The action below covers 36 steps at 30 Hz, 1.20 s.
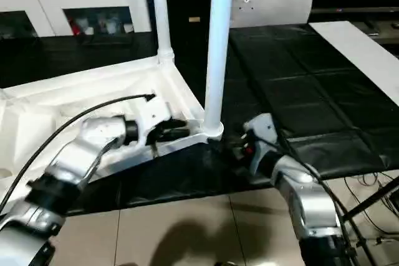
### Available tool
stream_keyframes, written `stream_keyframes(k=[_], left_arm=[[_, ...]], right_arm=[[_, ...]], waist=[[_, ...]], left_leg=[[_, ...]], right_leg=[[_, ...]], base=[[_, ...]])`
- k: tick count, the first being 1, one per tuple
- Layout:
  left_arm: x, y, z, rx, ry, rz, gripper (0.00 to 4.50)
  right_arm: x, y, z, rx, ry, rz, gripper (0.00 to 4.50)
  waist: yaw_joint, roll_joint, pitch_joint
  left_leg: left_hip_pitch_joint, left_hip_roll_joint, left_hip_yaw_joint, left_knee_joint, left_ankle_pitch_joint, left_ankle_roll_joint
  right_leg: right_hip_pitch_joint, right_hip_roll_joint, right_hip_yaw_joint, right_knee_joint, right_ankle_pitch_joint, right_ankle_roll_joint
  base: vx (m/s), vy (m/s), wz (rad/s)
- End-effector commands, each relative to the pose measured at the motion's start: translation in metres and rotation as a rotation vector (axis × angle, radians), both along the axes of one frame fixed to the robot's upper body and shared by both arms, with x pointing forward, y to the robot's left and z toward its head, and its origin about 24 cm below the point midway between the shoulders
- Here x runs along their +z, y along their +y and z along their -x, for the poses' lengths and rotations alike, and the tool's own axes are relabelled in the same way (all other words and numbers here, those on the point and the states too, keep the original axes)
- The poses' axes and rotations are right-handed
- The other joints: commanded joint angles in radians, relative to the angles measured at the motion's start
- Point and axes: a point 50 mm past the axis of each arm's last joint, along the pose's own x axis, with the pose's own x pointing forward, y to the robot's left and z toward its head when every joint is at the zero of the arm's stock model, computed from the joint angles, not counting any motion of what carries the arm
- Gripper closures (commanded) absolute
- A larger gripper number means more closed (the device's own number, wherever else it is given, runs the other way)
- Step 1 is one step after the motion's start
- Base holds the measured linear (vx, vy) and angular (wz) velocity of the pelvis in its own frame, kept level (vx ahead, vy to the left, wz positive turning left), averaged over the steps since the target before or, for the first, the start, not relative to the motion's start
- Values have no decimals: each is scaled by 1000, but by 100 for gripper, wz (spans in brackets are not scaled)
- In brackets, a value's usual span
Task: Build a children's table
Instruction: Rotate leg to tighten, then rotate table base
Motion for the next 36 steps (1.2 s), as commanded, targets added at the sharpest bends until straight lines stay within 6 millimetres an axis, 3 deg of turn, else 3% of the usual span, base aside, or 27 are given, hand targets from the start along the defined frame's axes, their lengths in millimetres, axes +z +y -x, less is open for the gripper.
stream_keyframes(k=[1, 3, 4, 9, 10, 12, 13, 16, 19, 21, 23, 28, 31, 36], left_arm=[[9, 8, 3, 16, -15, 10, 349], [12, 18, 10, 28, -14, 12, 349], [16, 26, 15, 39, -11, 11, 349], [26, 50, 27, 87, 7, -9, 349], [28, 58, 32, 95, 23, -26, 349], [29, 63, 36, 95, 36, -43, 349], [29, 73, 46, 96, 71, -93, 349], [29, 79, 51, 103, 94, -128, 349], [25, 90, 59, 121, 135, -228, 349], [21, 94, 61, 133, 151, -274, 349], [18, 97, 62, 147, 163, -305, 349], [7, 103, 65, 168, 194, -403, 349], [5, 103, 67, 161, 211, -420, 349], [-2, 106, 65, 182, 198, -466, 349]], right_arm=[[6, 10, 2, 42, -2, -44, 0], [8, 19, 3, 67, 12, -70, 0], [9, 25, 5, 96, 23, -76, 0], [11, 40, 0, 131, -45, -19, 0], [9, 44, -1, 143, -54, 3, 0], [9, 46, -4, 136, -58, 12, 0], [10, 54, -11, 96, -77, 16, 0], [11, 60, -17, 83, -82, 22, 0], [12, 71, -29, 72, -84, 45, 0], [15, 78, -36, 88, -97, 43, 0], [18, 85, -43, 91, -102, 26, 0], [22, 99, -54, 96, -99, -23, 0], [18, 98, -62, 19, -66, -30, 0], [18, 90, -76, -140, -77, -56, 0]], waist=[[3, -9, -61], [3, -6, -62], [3, -3, -60], [1, 0, -60], [2, 12, -60], [-2, 8, -57], [-3, 9, -58], [-7, 11, -54], [-9, 21, -53], [-16, 17, -48], [-24, 25, -48], [-34, 21, -53], [-36, 23, -55], [-37, 28, -53]], left_leg=[[-5, 25, -3, -65, -113, 83], [-9, 30, -7, -69, -112, 72], [-3, 29, -6, -68, -119, 69], [-3, 26, -6, -70, -119, 50], [-3, 27, -8, -71, -121, 42], [-1, 28, -7, -72, -132, 38], [0, 27, -8, -72, -143, 32], [2, 25, -8, -76, -158, 28], [8, 26, -12, -80, -207, 10], [7, 21, -11, -81, -240, 6], [16, 22, -14, -82, -275, 2], [9, 24, -16, -81, -237, 1], [8, 24, -14, -80, -207, -3], [10, 22, -12, -79, -222, -12]], right_leg=[[67, -62, 62, -77, -348, -82], [70, -66, 62, -70, -339, -88], [64, -62, 63, -74, -341, -88], [65, -62, 65, -67, -328, -94], [65, -64, 66, -63, -325, -98], [63, -60, 66, -67, -324, -98], [63, -62, 68, -63, -322, -106], [63, -58, 68, -66, -331, -106], [64, -59, 68, -66, -352, -107], [65, -57, 67, -72, -384, -96], [60, -59, 67, -75, -414, -96], [68, -60, 72, -61, -335, -123], [69, -60, 74, -54, -289, -152], [66, -58, 75, -54, -285, -159]], base=[[0, 0, 0], [0, 0, 0], [0, 0, 0], [0, 0, 0], [0, 0, 0], [0, 0, 0], [0, 0, 0], [0, 0, 0], [0, 0, 0], [0, 0, 0], [0, 0, 0], [0, 0, 0], [0, 0, 0], [0, 0, 0]])
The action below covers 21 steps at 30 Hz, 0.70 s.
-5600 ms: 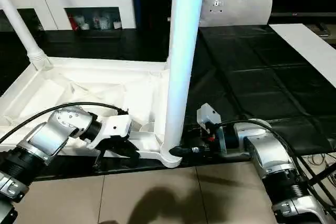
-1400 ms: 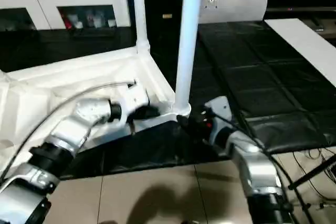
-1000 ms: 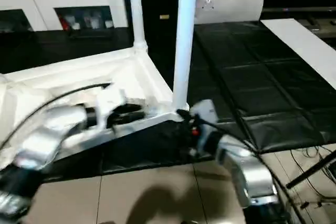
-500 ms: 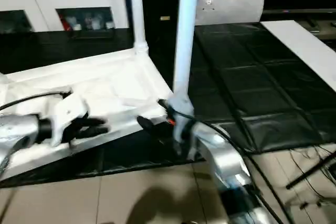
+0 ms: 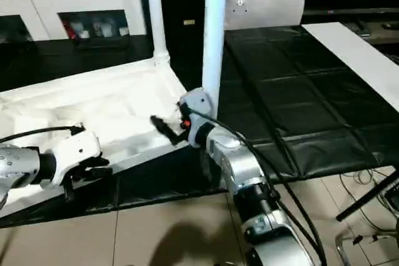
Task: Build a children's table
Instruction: Rotate table base
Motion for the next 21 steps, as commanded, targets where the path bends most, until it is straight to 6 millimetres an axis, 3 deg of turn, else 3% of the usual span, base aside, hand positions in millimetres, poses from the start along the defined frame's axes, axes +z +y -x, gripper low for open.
stream_keyframes(k=[1, 4, 9, 12, 13, 15, 16, 17, 19, 21], left_arm=[[-5, 4, -2, 10, -16, -58, 349], [-7, 6, -7, 15, -53, -93, 349], [-8, 8, -9, -4, -69, -132, 349], [-11, 7, -10, -8, -73, -135, 349], [-14, 5, -12, -12, -85, -139, 349], [-14, 5, -12, -12, -85, -139, 349], [-16, 0, -21, -18, -141, -146, 349], [-16, 0, -21, -18, -141, -146, 349], [-15, -3, -31, -19, -200, -153, 349], [-14, -7, -39, -18, -241, -153, 349]], right_arm=[[7, -12, -10, -93, -34, -6, 0], [7, -24, -20, -202, -39, -6, 0], [8, -54, -33, -399, -22, -58, 0], [8, -67, -36, -463, -20, -64, 0], [8, -79, -38, -505, -25, -56, 0], [8, -79, -38, -505, -25, -56, 0], [11, -96, -42, -556, -40, -45, 0], [11, -96, -42, -556, -40, -45, 0], [12, -108, -44, -596, -50, -35, 0], [13, -116, -44, -618, -54, -30, 0]], waist=[[-5, 22, -55], [-2, 25, -55], [1, 26, -56], [3, 22, -59], [1, 12, -58], [3, 15, -57], [4, 15, -56], [7, 15, -56], [11, 11, -60], [15, 11, -60]], left_leg=[[-2, 23, -11, -80, -232, -6], [1, 22, -11, -78, -244, -7], [3, 24, -11, -78, -252, -15], [-1, 21, -9, -75, -229, -10], [-6, 20, -8, -75, -226, -5], [-4, 18, -7, -72, -231, -1], [-3, 16, -6, -71, -238, 6], [3, 15, -3, -67, -246, 6], [4, 15, -2, -67, -224, 10], [-3, 16, -3, -67, -209, 16]], right_leg=[[55, -60, 71, -59, -304, -152], [52, -61, 70, -64, -333, -137], [51, -60, 72, -59, -310, -155], [54, -58, 73, -50, -266, -172], [55, -57, 73, -52, -276, -168], [54, -59, 73, -54, -303, -164], [53, -61, 71, -62, -352, -148], [48, -60, 71, -67, -375, -141], [49, -60, 73, -64, -354, -146], [53, -58, 71, -59, -337, -146]], base=[[0, 0, 0], [0, 0, 0], [0, 0, 0], [0, 0, 0], [0, 0, 0], [0, 0, 0], [0, 0, 0], [0, 0, 0], [0, 0, 0], [0, 0, 0]])
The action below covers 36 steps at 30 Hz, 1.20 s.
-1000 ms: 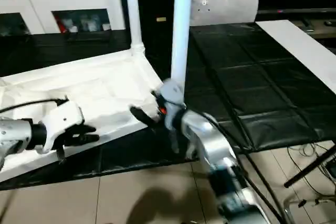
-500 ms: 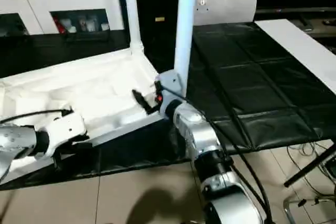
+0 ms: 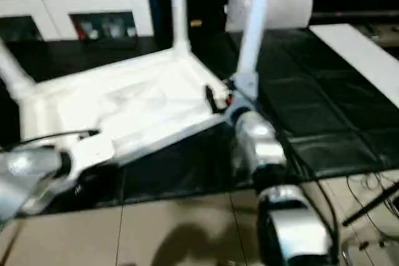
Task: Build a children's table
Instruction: Rotate table base
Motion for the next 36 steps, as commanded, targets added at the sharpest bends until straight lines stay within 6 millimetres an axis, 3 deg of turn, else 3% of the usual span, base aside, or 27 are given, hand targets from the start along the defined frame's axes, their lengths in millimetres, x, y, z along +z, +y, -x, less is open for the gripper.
stream_keyframes(k=[1, 7, 11, 15, 18, 20, 22, 24, 25, 28, 33, 34, 36], left_arm=[[7, 6, -12, 36, -88, -43, 349], [7, -3, -31, 76, -205, -35, 349], [8, -13, -38, 133, -270, 50, 349], [6, -25, -30, 207, -283, 277, 349], [-5, -29, -17, 293, -281, 450, 349], [-10, -28, -10, 326, -293, 497, 349], [-13, -26, -1, 385, -316, 562, 349], [-14, -23, 11, 467, -345, 678, 320], [-14, -21, 15, 495, -362, 716, 314], [-16, -20, 29, 506, -387, 768, 299], [-19, -17, 39, 555, -421, 777, 264], [-20, -13, 44, 598, -465, 781, 231], [-21, -11, 48, 620, -489, 792, 225]], right_arm=[[8, -26, -3, -113, -33, -3, 0], [4, -43, 0, -151, -28, 20, 0], [-2, -47, 5, -155, -21, 12, 0], [-5, -38, 11, -61, -40, 8, 0], [-3, -25, 18, 52, -73, -12, 0], [-3, -18, 23, 103, -88, -1, 0], [-5, -10, 30, 167, -98, 12, 0], [-7, 3, 41, 251, -106, 16, 0], [-8, 7, 45, 277, -108, 12, 0], [-11, 15, 56, 341, -105, 24, 0], [-17, 19, 67, 391, -69, 37, 0], [-20, 21, 72, 410, -65, 49, 0], [-20, 21, 74, 411, -64, 57, 0]], waist=[[-7, 9, -62], [3, 5, -68], [4, 6, -73], [7, 6, -77], [1, 1, -80], [-3, 3, -75], [-10, 2, -70], [-12, -1, -64], [-14, 0, -61], [-16, 1, -56], [-16, 4, -50], [-17, 9, -51], [-19, 7, -52]], left_leg=[[-3, 17, -3, -71, -205, 19], [-7, 16, -2, -68, -165, 27], [-16, 16, -2, -64, -130, 38], [-22, 19, -1, -60, -101, 59], [-35, 16, -2, -54, -62, 86], [-33, 17, -1, -56, -79, 105], [-29, 18, 1, -60, -128, 102], [-32, 20, 0, -61, -147, 97], [-28, 23, 0, -65, -176, 92], [-28, 22, -4, -70, -220, 83], [-19, 19, -5, -74, -264, 71], [-22, 20, -9, -75, -270, 63], [-22, 21, -10, -77, -271, 62]], right_leg=[[54, -58, 67, -72, -332, -141], [56, -56, 65, -66, -281, -145], [62, -60, 64, -60, -246, -153], [63, -60, 62, -56, -202, -169], [70, -59, 61, -50, -160, -169], [62, -55, 57, -59, -193, -164], [56, -53, 55, -73, -280, -134], [58, -55, 53, -82, -329, -112], [52, -54, 51, -90, -376, -95], [49, -51, 50, -103, -443, -56], [42, -49, 48, -117, -503, -18], [48, -51, 46, -116, -500, -11], [49, -50, 46, -118, -485, -6]], base=[[0, 0, 0], [0, 0, 0], [0, 0, 0], [0, 0, 0], [0, 0, 0], [0, 0, 0], [0, 0, 0], [0, 0, 0], [0, 0, 0], [0, 0, 0], [0, 0, 0], [0, 0, 0], [0, 0, 0]])
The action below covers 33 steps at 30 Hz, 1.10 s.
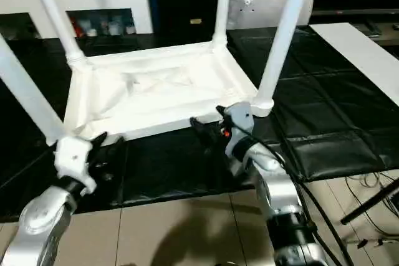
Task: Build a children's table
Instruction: Rotate table base
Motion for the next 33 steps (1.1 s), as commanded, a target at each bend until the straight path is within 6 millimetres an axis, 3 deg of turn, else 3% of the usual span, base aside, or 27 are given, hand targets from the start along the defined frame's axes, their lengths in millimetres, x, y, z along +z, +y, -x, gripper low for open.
stream_keyframes(k=[1, 3, 4, 8, 17, 21, 24, 25, 29, 33], left_arm=[[4, 7, 4, 59, -43, 4, 218], [2, 17, 13, 152, -62, 5, 202], [1, 23, 14, 202, -65, -5, 180], [-1, 47, 15, 402, -79, 35, 166], [1, 65, 18, 538, -153, 75, 94], [-5, 69, 9, 511, -136, 94, 51], [-7, 68, 1, 452, -122, 109, 33], [-7, 68, -4, 437, -120, 110, 11], [18, 59, -26, 335, -121, 120, 3], [24, 69, -43, 279, -103, 108, 3]], right_arm=[[1, 2, 3, 12, -1, 20, 0], [1, 2, 5, 5, 7, 25, 0], [1, 2, 6, 4, 9, 26, 0], [1, 2, 6, 4, 19, 35, 0], [0, 1, 6, 2, 27, 66, 0], [-1, -1, 4, -2, 41, 83, 0], [-3, -3, 2, -15, 58, 94, 0], [-4, -4, 1, -27, 68, 105, 0], [-11, -11, -5, -87, 126, 144, 0], [-17, -18, -8, -139, 183, 171, 0]], waist=[[-1, 4, -51], [-3, 4, -53], [-6, 4, -53], [-6, 3, -53], [1, 4, -53], [2, -2, -51], [5, 1, -54], [4, 3, -57], [5, 3, -59], [5, 1, -62]], left_leg=[[-7, 19, -7, -76, -269, 61], [-14, 22, -10, -79, -252, 62], [-11, 23, -9, -79, -250, 64], [-11, 19, -6, -76, -237, 71], [-9, 23, -8, -78, -240, 70], [-7, 19, -7, -77, -236, 69], [-7, 20, -9, -78, -224, 65], [-7, 24, -10, -78, -216, 60], [-5, 26, -8, -77, -192, 51], [-5, 21, -7, -72, -159, 53]], right_leg=[[51, -51, 51, -105, -475, -11], [58, -52, 53, -99, -427, -22], [55, -49, 55, -95, -410, -31], [56, -49, 55, -96, -402, -38], [55, -51, 58, -94, -391, -38], [53, -52, 58, -97, -407, -31], [56, -55, 59, -94, -405, -25], [56, -56, 61, -89, -372, -37], [58, -58, 66, -75, -302, -88], [61, -57, 65, -68, -266, -101]], base=[[0, 0, 0], [0, 0, 0], [0, 0, 0], [0, 0, 0], [0, 0, 0], [0, 0, 0], [0, 0, 0], [0, 0, 0], [0, 0, 0], [0, 0, 0]])
